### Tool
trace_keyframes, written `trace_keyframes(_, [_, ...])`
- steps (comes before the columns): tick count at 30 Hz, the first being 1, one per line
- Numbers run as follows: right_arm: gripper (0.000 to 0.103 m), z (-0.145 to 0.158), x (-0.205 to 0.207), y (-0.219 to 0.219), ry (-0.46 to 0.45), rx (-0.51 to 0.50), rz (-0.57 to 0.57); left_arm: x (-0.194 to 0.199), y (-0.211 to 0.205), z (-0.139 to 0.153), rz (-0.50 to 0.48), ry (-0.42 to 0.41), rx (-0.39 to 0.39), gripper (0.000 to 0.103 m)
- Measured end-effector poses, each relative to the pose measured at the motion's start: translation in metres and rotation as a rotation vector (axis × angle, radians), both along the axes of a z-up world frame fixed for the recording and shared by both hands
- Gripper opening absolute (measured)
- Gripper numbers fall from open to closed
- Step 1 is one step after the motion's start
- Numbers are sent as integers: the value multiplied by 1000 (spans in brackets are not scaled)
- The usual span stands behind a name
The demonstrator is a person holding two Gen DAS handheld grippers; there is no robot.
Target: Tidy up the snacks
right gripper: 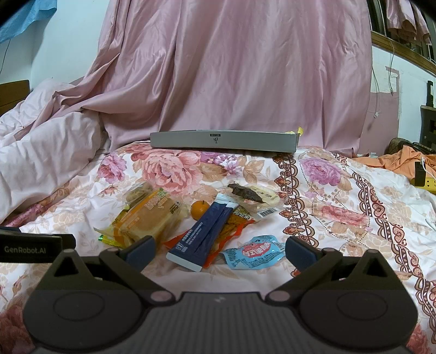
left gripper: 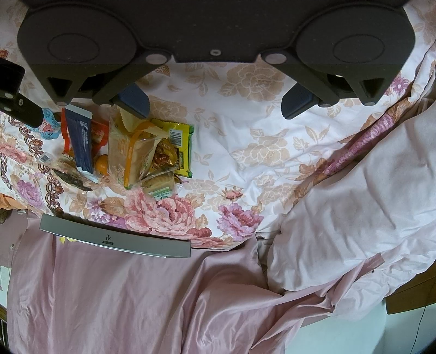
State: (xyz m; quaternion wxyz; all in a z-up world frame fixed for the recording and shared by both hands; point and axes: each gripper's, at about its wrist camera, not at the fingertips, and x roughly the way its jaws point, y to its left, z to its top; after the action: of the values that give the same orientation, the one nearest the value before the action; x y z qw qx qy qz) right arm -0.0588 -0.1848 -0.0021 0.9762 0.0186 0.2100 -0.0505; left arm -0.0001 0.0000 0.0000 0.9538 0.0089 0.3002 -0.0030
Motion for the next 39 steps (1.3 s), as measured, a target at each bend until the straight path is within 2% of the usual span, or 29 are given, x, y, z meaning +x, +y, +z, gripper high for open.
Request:
trace_keyframes(23, [103,3,6,0,22,-20,5,6,-1,2,-2,15,2,102])
trace_keyframes(28, [103,5,23,-11,44,8,61,18,-5,5,-25,10,17,102])
trace_keyframes(39, [103,-4,74,-17,54,-48,150,58,-17,11,-105,7,12,102])
